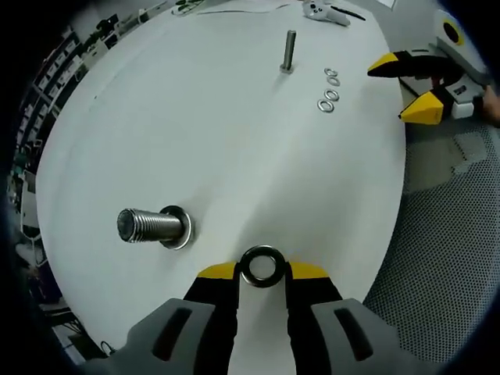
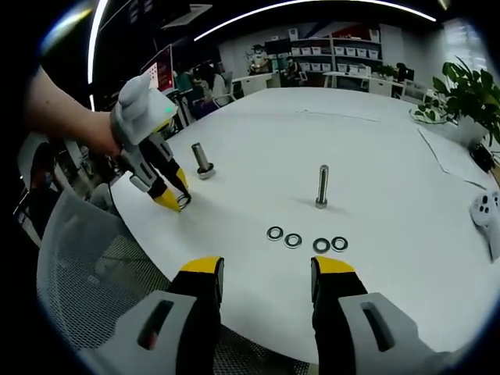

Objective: Place the washer onto the threaded stud by aligning its center hole with the stud, sliding it down to the base, and recovering from edge contact or off-axis alignment until the washer reaches the visible bottom stop.

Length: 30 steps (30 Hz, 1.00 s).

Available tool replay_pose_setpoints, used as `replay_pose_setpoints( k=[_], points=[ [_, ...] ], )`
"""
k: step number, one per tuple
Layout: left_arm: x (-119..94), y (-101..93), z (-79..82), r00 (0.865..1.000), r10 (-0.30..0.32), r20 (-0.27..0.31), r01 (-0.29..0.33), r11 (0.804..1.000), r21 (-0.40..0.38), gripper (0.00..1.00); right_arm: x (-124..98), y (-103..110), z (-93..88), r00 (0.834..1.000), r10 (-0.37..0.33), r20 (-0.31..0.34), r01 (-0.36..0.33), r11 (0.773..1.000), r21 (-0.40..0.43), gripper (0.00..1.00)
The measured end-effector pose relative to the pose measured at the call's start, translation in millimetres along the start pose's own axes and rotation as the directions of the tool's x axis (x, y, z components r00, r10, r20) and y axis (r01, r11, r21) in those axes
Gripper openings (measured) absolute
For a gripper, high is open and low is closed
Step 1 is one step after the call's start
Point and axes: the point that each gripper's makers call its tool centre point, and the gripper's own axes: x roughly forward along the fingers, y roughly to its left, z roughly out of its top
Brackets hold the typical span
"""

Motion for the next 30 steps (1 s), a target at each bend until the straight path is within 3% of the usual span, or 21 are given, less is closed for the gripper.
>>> replay_pose_setpoints(
  k=[5,30],
  points=[
    [-1.8,3.2,-8.6,1.0,0.004,0.006,-0.004,1.0,-0.022,0.21,-0.2,-0.3,-0.1,1.0,0.0,-0.001,0.0,1.0,0.001,0.47],
    [-0.7,3.1,-9.5,1.0,0.01,-0.022,-0.012,0.997,-0.075,0.23,-0.2,-0.9,0.2,1.0,-0.004,0.003,0.004,1.0,0.01,0.47]
  ],
)
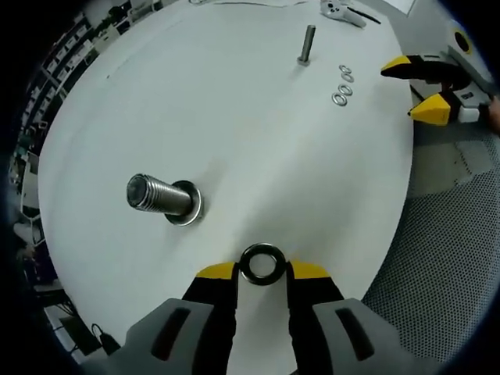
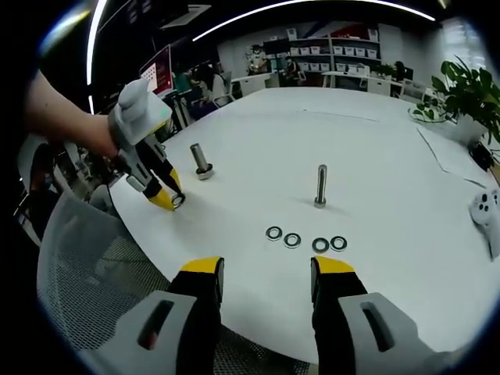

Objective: Place the washer onto the threaded stud by aligning its center hole with the stud, sliding it down to the base, and recovering from edge contact or off-axis alignment until the washer reaches the visible bottom stop.

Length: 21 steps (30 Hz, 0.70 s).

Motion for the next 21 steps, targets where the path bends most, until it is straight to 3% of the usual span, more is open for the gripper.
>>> replay_pose_setpoints(
  k=[5,21],
  points=[
    [0.1,1.0,0.1,1.0,0.012,0.001,-0.012,0.999,-0.033,0.21,0.2,-0.5,0.0,1.0,-0.001,-0.001,0.001,1.0,0.002,0.47],
    [1.0,0.3,-0.4,1.0,0.007,0.0,-0.007,1.0,-0.007,0.18,1.2,-1.4,-1.1,1.0,-0.001,-0.003,0.001,1.0,0.0,0.47]
  ],
)
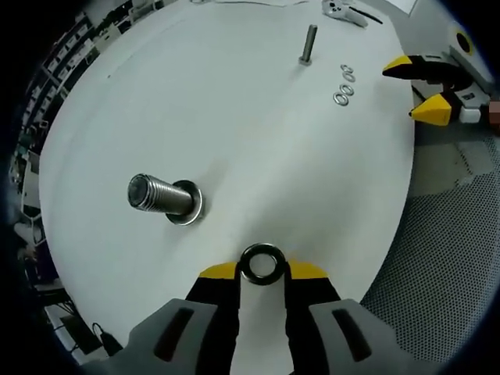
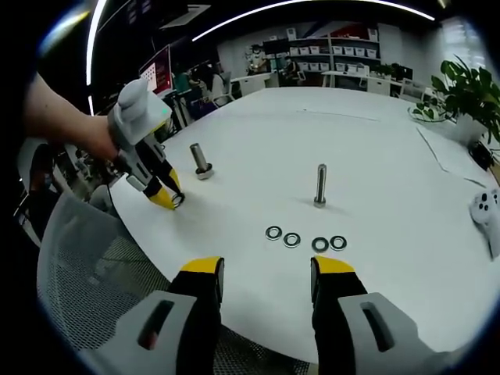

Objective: Place the washer onto the threaded stud by aligning its center hole with the stud, sliding it down to the base, and recovering from edge contact or off-axis alignment until the washer reaches the visible bottom stop.

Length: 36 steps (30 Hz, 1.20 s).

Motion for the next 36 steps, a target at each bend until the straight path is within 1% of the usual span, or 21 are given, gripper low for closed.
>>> replay_pose_setpoints(
  k=[5,11,14,15,21,27,31,36],
  points=[
    [-0.8,-1.8,-0.9,1.0,0.001,0.008,-0.002,1.0,0.023,0.18,0.2,0.6,-0.5,1.0,0.003,-0.003,-0.003,1.0,-0.002,0.47],
    [-1.9,1.5,-3.5,1.0,0.02,0.006,-0.02,0.999,0.046,0.18,0.3,0.8,-0.6,1.0,0.005,-0.003,-0.005,1.0,-0.003,0.47],
    [-5.4,3.1,-2.5,1.0,0.016,0.021,-0.017,0.999,0.034,0.18,0.3,0.8,-0.6,1.0,0.004,-0.003,-0.004,1.0,-0.002,0.47],
    [-7.0,5.6,-1.0,0.999,0.017,0.032,-0.018,0.999,0.029,0.18,0.3,0.8,-0.6,1.0,0.005,-0.003,-0.005,1.0,-0.002,0.47],
    [-18.5,13.8,2.8,0.998,0.019,0.055,-0.019,1.0,0.011,0.18,0.2,1.1,-0.4,1.0,0.005,-0.003,-0.005,1.0,-0.004,0.47],
    [-31.0,23.6,10.9,0.996,0.039,0.082,-0.042,0.999,0.033,0.18,0.3,1.0,-0.3,1.0,0.005,-0.003,-0.005,1.0,-0.005,0.47],
    [-40.7,28.9,19.2,0.993,0.05,0.103,-0.055,0.997,0.046,0.18,0.3,0.9,-0.1,1.0,0.004,-0.003,-0.004,1.0,-0.003,0.47],
    [-53.6,35.3,31.8,0.99,0.066,0.127,-0.077,0.994,0.082,0.19,0.5,1.2,-0.3,1.0,0.006,-0.004,-0.006,1.0,-0.006,0.47]
  ],
)
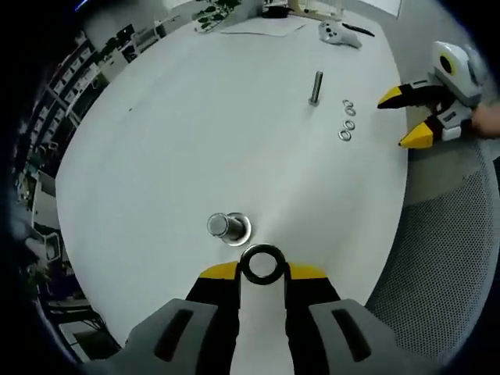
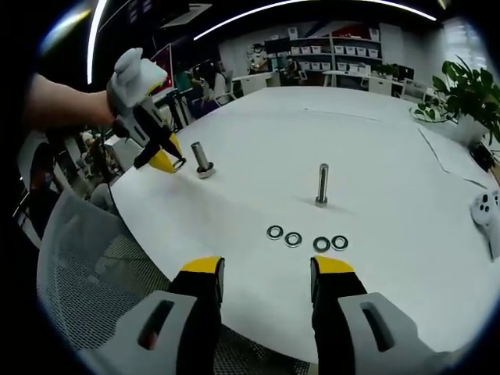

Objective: Place the washer onto the threaded stud by aligning its center hole with the stud, sliding it down to the base, and recovering from edge contact or off-axis alignment until the washer reaches the visible bottom stop.

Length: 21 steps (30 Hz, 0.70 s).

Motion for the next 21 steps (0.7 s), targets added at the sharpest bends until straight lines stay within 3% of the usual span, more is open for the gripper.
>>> replay_pose_setpoints(
  k=[12,21],
  points=[
    [-9.0,9.4,16.8,1.0,0.013,0.024,-0.013,1.0,0.02,0.19,-0.1,-0.2,0.5,1.0,-0.001,0.003,0.001,1.0,0.002,0.46],
    [-4.5,24.5,22.7,0.999,0.04,0.027,-0.041,0.999,0.03,0.19,-0.4,-0.9,0.5,1.0,-0.003,0.005,0.003,1.0,0.004,0.46]
  ],
)
